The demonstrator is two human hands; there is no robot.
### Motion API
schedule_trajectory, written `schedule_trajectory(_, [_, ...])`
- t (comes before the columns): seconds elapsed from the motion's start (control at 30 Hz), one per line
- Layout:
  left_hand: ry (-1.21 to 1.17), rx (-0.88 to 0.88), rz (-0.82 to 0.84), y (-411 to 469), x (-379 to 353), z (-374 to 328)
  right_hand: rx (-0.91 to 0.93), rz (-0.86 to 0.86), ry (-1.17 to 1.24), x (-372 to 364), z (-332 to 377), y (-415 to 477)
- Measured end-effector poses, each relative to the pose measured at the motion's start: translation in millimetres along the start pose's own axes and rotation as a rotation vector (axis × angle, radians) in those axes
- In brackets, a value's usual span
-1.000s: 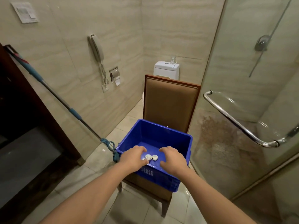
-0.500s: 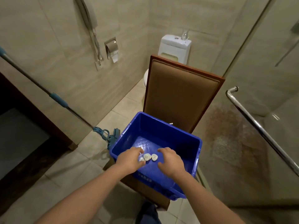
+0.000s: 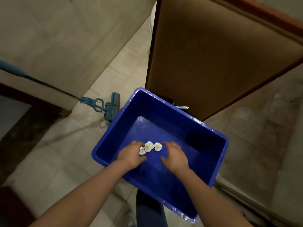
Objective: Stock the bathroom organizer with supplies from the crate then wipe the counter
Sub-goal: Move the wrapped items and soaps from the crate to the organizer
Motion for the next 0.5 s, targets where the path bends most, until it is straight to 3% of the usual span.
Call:
schedule_trajectory(0.3, [-0.093, 0.053, 0.061, 68.1, -47.3, 33.9, -0.057, 0.126, -0.006, -54.2, -11.4, 73.5])
schedule_trajectory(0.5, [-0.03, 0.039, 0.03, 94.8, -67.7, 36.8, -0.049, 0.159, -0.035, -73.9, -14.2, 100.2])
Point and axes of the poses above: each hand's wrist, its own y-axis towards the middle knuckle, its own x-axis out of the back of the hand, z = x × y, the point moved 6 cm from there along y, towards the middle knuckle, and after that the axes turned 13 degrees about -x, right-handed, at the moved point
